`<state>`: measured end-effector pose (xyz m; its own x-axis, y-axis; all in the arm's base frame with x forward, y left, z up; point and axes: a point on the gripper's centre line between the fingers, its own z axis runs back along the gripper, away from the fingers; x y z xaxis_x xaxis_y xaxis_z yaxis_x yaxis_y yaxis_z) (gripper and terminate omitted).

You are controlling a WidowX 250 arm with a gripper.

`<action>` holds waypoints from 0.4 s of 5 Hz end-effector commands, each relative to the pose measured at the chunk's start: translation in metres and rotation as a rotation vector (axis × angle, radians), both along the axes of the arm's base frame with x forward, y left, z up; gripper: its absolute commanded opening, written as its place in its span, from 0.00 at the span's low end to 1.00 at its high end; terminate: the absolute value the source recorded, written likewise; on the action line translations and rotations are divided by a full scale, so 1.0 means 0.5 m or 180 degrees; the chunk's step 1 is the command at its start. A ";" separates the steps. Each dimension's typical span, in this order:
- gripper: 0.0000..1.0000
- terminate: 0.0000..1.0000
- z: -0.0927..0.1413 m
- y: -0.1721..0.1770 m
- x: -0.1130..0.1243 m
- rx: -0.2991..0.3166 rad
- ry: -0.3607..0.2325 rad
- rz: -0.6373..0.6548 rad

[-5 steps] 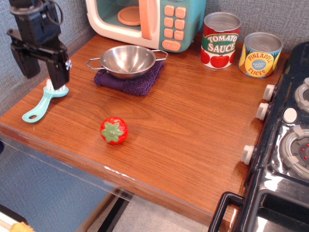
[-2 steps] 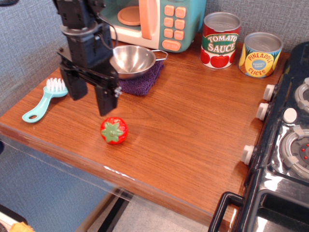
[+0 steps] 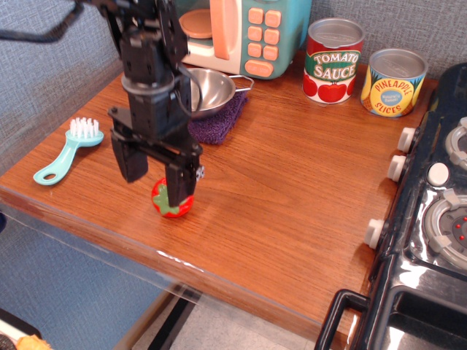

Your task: Move the strawberry and place top left of table

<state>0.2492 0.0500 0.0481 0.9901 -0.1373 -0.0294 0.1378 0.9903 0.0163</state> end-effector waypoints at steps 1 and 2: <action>1.00 0.00 -0.020 -0.043 0.006 0.0048 -0.0291 0.0064; 1.00 0.00 -0.025 -0.051 0.011 0.0028 -0.0420 0.0132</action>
<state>0.2502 0.0256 0.0233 0.9953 -0.0811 0.0527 0.0796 0.9964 0.0299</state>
